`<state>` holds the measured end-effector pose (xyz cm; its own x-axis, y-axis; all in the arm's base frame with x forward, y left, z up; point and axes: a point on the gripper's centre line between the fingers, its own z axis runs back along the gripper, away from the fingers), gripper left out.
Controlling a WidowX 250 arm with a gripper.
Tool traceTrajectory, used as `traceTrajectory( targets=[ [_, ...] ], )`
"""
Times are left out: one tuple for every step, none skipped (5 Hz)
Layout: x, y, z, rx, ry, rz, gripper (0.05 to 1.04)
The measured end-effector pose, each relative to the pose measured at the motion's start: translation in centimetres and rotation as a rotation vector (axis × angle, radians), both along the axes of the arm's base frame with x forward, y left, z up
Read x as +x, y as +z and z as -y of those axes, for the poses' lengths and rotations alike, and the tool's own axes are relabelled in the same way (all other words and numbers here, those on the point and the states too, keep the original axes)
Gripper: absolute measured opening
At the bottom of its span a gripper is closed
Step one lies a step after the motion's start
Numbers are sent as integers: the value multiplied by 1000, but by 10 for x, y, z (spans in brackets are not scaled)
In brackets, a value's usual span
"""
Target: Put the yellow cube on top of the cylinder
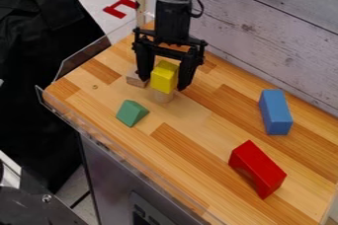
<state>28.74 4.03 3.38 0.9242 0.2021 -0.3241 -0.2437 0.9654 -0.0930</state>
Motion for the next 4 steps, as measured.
traceTrajectory(
  targets=[
    [0, 39, -5, 51, 29, 61, 1001],
    [4, 72, -3, 115, 15, 97, 1001],
    [7, 77, 18, 116, -56, 93, 1001],
    [11, 64, 44, 84, -105, 79, 1001]
  ],
)
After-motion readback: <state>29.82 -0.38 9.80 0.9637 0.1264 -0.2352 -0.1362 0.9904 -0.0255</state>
